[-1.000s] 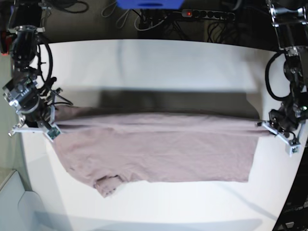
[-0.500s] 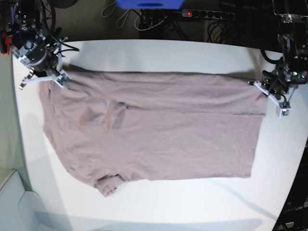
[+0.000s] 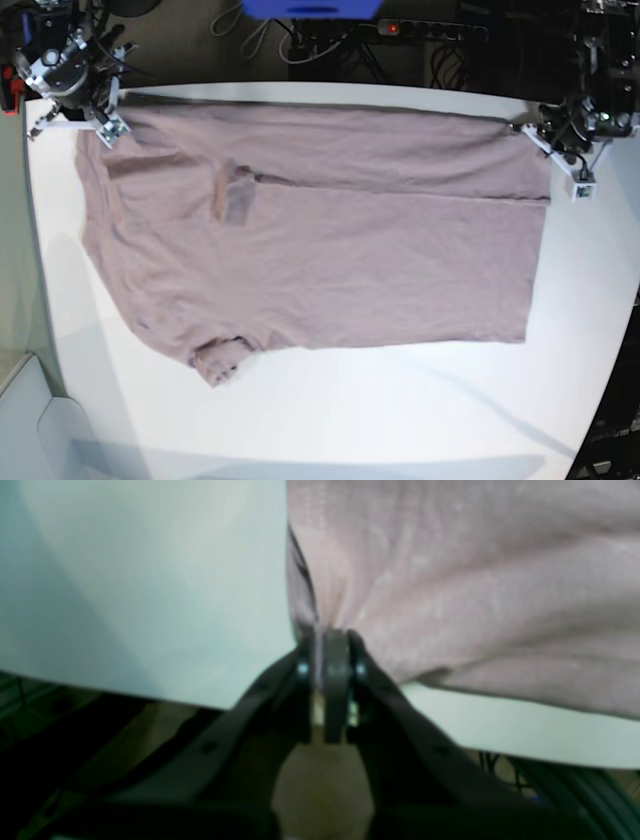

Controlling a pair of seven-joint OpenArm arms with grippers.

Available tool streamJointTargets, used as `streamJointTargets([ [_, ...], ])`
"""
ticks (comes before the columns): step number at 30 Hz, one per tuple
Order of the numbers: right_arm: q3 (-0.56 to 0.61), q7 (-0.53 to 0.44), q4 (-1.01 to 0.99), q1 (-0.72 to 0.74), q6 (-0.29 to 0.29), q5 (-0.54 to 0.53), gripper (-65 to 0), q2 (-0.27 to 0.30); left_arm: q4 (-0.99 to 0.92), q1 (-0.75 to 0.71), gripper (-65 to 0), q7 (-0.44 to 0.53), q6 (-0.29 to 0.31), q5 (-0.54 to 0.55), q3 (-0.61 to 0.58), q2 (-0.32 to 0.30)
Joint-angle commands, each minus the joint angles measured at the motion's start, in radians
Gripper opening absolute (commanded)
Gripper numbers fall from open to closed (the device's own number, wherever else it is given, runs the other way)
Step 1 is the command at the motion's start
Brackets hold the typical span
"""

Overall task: Layout the t-shirt on the table in an organized manner, then fold the t-shirt properly
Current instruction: 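Lift the folded edge with both grippers and drag the shirt toward the robot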

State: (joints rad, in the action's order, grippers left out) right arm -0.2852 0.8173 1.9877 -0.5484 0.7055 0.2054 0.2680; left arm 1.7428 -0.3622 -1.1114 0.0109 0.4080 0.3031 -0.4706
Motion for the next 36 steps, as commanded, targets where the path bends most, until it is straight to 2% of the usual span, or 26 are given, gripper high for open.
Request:
streamJointTargets([
  [1,-0.016,-0.003,0.015,-0.006,-0.007,0.006,-65.0,0.001,0.016,-0.005,-64.8,0.004,-0.004,-0.004,0.008,-0.015],
  [8,-0.059,0.007,0.012,-0.012,-0.007,0.006,-65.0,-0.020,0.015,-0.037,-64.8,0.004,-0.004,-0.004,0.008,-0.015],
  [15,-0.072,0.004,0.012,-0.032,-0.007,0.007,-65.0,-0.071,0.004,-0.030,-64.7,0.004,-0.004,-0.005,0.009,-0.018],
  [22,-0.072,0.001,0.012,-0.054,-0.007,0.007,-64.4,-0.077,0.004,-0.030,-64.5,0.004,-0.004,-0.005,0.009,-0.018],
  [26,-0.070,0.000,0.012,-0.062,-0.007,0.007,-54.7,-0.071,0.004,-0.034,-60.8,-0.003,-0.004,-0.005,0.009,-0.020],
  [30,-0.072,0.000,0.014,-0.062,-0.007,0.007,-43.9,-0.071,0.004,-0.037,-49.5,-0.006,-0.006,-0.005,0.009,-0.020],
  [33,-0.073,0.000,0.015,-0.062,-0.007,0.007,-40.3,-0.069,0.004,-0.045,-47.0,-0.006,-0.006,-0.005,0.011,-0.020],
  [36,-0.110,0.000,0.015,-0.055,-0.007,0.007,-40.2,-0.074,0.006,-0.051,-46.9,-0.006,-0.006,-0.005,0.038,-0.015],
])
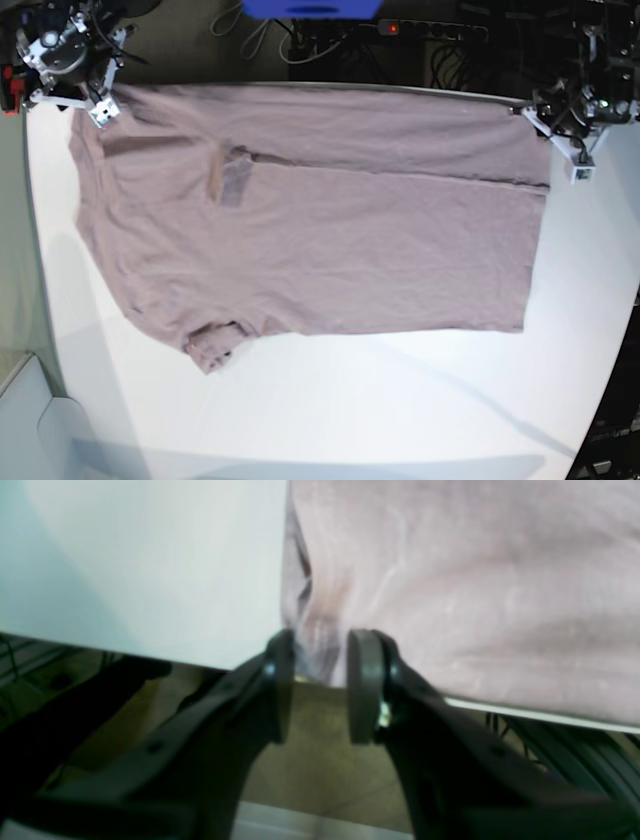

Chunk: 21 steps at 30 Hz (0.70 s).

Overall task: Layout the t-shirt on the table in an organized manner, then fold the t-shirt properly
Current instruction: 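Lift the folded edge with both grippers and drag the shirt toward the robot, then open both grippers and release the shirt edge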

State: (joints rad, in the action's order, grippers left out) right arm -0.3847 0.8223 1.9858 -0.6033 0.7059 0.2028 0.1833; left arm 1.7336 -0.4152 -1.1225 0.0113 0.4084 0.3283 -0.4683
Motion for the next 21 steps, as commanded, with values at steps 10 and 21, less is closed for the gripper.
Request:
streamJointTargets([
  [10,-0.168,0.001,0.017,0.081,-0.008,0.010,-40.2,0.009,0.026,-0.021,-46.8,0.003,-0.006,-0.004,0.125,-0.017],
  [21,-0.279,-0.005,0.017,0.299,-0.008,0.010,-39.8,0.008,0.162,-0.018,-46.8,0.003,-0.006,-0.001,0.272,0.033],
])
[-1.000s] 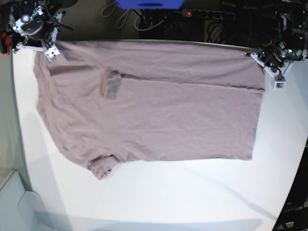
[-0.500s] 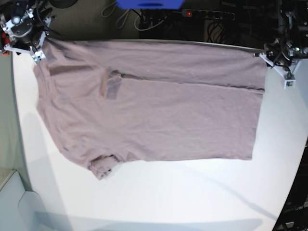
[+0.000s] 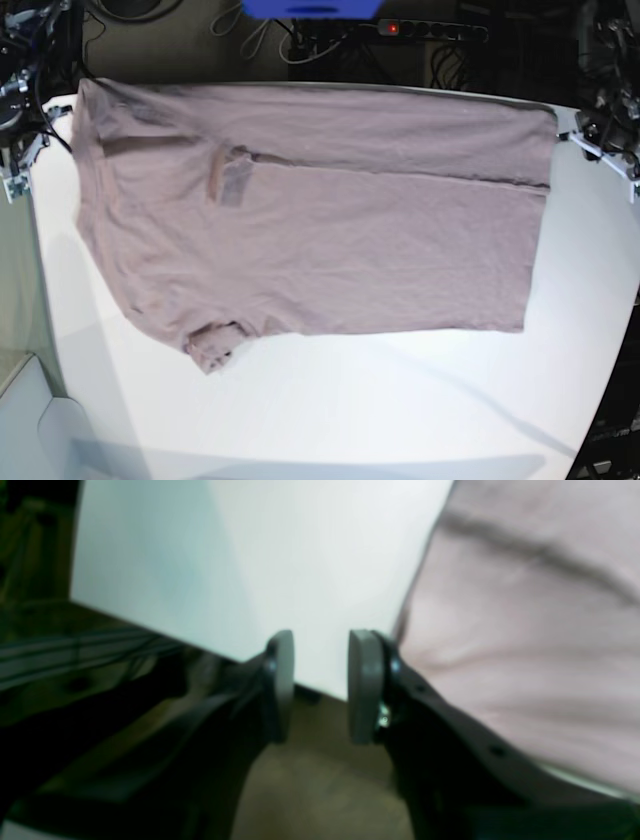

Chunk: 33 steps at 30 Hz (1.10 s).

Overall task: Layout the t-shirt on the table in an organized manner, then fold the t-shirt properly
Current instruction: 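Open both grippers and release the shirt edge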

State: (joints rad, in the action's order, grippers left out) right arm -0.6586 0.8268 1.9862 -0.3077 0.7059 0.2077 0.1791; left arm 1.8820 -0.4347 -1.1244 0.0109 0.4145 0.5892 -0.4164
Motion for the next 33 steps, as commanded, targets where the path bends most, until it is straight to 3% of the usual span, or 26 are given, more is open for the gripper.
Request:
streamJointTargets([
  [1,-0.002,-0.010,0.017,0.028,-0.008,0.005,-39.8,0.012,0.024,0.003,-46.8,0.005,-0.006,-0.006,0.031,-0.006],
  [4,-0.002,-0.010,0.014,0.140,-0.008,0.005,-39.8,0.010,0.047,0.029,-42.9,0.010,-0.006,-0.002,0.101,0.037],
  [8,0.063,-0.005,-0.017,0.287,-0.008,0.014,-39.8,0.004,0.047,0.075,-27.0,0.011,-0.006,-0.001,0.203,0.101],
  [10,0.119,-0.011,-0.047,0.350,-0.008,0.069,-39.8,0.000,0.051,0.076,-19.3,0.016,-0.006,-0.001,0.239,0.119],
  [12,0.193,-0.011,-0.104,0.417,-0.008,0.105,-39.8,-0.002,0.063,0.076,-15.0,0.016,-0.006,-0.001,0.252,0.123],
  [20,0.400,-0.030,-0.485,0.651,-0.008,0.218,-39.9,-0.002,0.074,0.075,-14.2,0.007,-0.006,-0.001,0.294,0.132],
  [26,0.403,-0.209,-0.833,0.804,-0.008,0.220,-39.4,-0.002,0.074,0.061,-14.2,0.007,-0.006,-0.001,0.369,0.153],
  [33,0.403,-0.392,-1.079,0.890,-0.008,0.218,-27.1,0.004,0.074,0.067,-14.2,0.007,-0.006,-0.001,0.383,0.153],
])
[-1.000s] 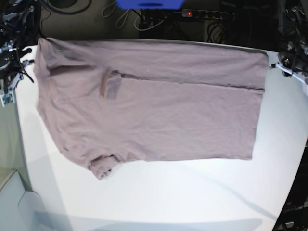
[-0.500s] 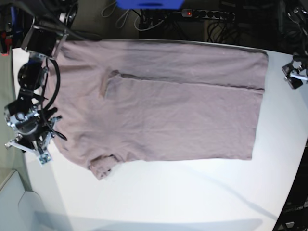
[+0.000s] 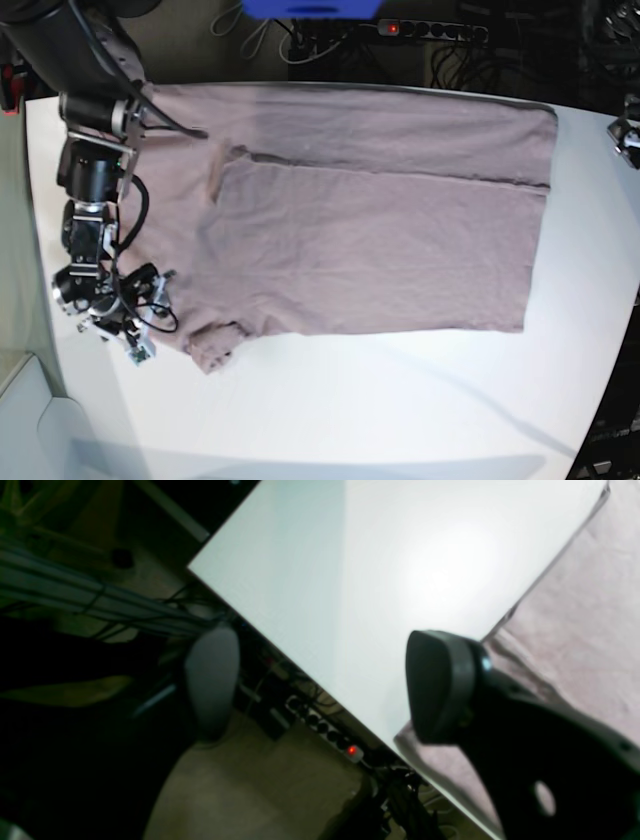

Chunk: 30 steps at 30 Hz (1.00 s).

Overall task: Layout the t-shirt on the table in an organized manner, then fold the t-shirt properly
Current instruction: 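Open both grippers and release the shirt edge, then move both grippers to the shirt hem corners and grasp them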

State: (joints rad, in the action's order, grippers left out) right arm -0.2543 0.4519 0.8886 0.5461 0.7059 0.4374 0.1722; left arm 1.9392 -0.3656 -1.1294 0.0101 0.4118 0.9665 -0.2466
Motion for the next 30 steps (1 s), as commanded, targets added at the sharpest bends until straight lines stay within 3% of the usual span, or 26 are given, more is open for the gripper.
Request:
streamJointTargets([
  [1,-0.001,-0.041,-0.004,0.045,-0.008,-0.012,-26.6,0.011,0.016,0.000,-14.2,0.012,-0.005,0.002,0.004,-0.017],
  [6,-0.001,-0.132,-0.138,0.102,-0.008,-0.012,-26.4,0.033,0.016,0.020,-14.2,0.012,-0.005,-0.001,0.002,-0.017],
  [14,-0.003,-0.213,-0.280,0.151,-0.226,-0.044,-26.3,0.071,0.013,0.020,-14.2,0.012,-0.005,-0.003,0.001,-0.018],
  [18,-0.003,-0.210,-0.282,0.137,-0.230,-0.108,-26.3,0.091,0.010,0.021,-14.2,0.015,-0.005,-0.001,-0.001,-0.018],
  [27,-0.003,-0.215,-0.283,0.068,-0.230,-0.111,-27.3,0.091,0.007,0.098,-14.2,0.012,-0.005,-0.009,-0.002,-0.020],
  [30,-0.003,-0.216,-0.283,0.067,-0.230,-0.111,-34.7,0.089,-0.013,0.156,-14.2,0.012,-0.005,-0.009,-0.004,-0.023],
])
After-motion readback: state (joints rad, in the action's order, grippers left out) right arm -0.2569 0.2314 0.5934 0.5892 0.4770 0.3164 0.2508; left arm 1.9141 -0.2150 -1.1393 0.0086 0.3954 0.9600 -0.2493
